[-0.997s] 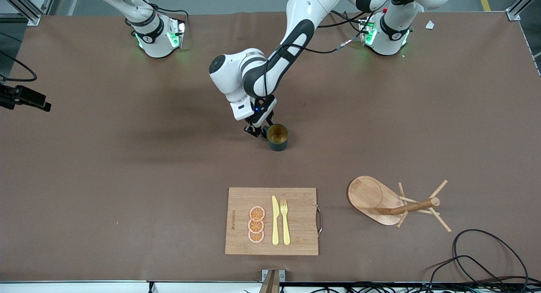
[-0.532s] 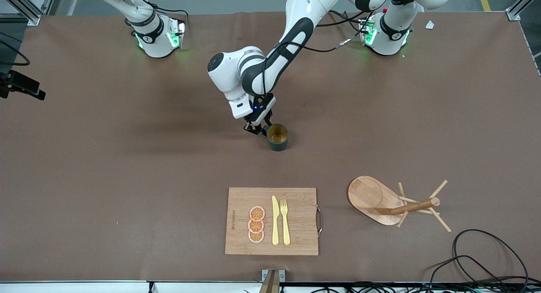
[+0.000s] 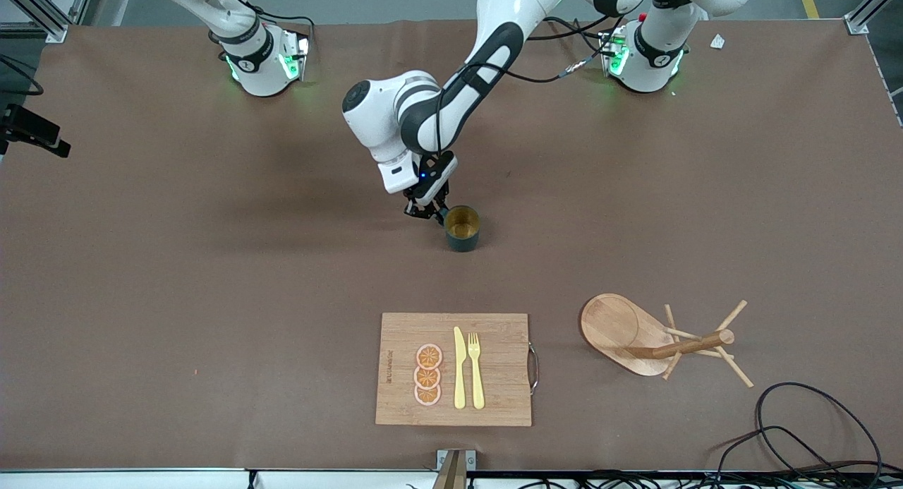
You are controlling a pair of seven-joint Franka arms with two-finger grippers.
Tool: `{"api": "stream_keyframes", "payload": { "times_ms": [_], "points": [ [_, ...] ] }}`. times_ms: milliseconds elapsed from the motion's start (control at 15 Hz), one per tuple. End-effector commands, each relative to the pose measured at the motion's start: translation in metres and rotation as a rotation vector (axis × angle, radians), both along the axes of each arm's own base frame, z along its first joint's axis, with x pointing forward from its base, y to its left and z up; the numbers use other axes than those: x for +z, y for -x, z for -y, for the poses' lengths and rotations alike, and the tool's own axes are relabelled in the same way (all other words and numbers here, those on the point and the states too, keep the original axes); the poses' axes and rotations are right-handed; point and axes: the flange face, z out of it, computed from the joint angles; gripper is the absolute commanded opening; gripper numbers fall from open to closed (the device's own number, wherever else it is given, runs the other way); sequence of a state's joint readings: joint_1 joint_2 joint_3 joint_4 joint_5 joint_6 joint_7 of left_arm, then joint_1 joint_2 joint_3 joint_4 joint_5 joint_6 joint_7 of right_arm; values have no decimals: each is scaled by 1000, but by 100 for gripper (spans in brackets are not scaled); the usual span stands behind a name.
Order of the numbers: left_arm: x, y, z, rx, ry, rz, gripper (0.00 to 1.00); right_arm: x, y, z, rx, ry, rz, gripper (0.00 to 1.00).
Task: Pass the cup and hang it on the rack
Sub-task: 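Close the left gripper on the teal mug handle, then lift and carry the mug with the left gripper to the mug tree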
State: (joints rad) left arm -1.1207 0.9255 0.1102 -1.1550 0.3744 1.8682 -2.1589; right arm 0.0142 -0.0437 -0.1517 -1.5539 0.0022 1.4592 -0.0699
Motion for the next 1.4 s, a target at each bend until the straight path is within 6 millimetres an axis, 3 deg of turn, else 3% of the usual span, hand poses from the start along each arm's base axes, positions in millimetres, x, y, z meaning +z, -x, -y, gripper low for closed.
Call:
{"api": "stream_keyframes", "payload": {
  "times_ms": [0, 133, 266, 465, 598, 864, 1329],
  "points": [
    [77, -33, -19, -6, 50, 12, 0, 8, 15, -3, 17, 6, 4, 100],
    [117, -59, -40, 6, 111, -23, 0, 11, 16, -5, 18, 4, 1, 100],
    [171, -87, -68, -3, 196, -62, 0, 12, 16, -6, 21, 4, 3, 100],
    [241, -141, -137, 11, 354, -133, 0, 15, 17, -8, 23, -2, -1, 100],
    [270, -171, -185, 7, 432, -169, 0, 25, 20, -10, 26, -3, -1, 100],
    [300, -225, -292, -69, 612, -285, 0, 24, 19, -8, 24, -6, 1, 100],
    [291, -286, -429, -14, 1012, -344, 0, 24, 19, -9, 25, -7, 4, 100]
  ]
}}
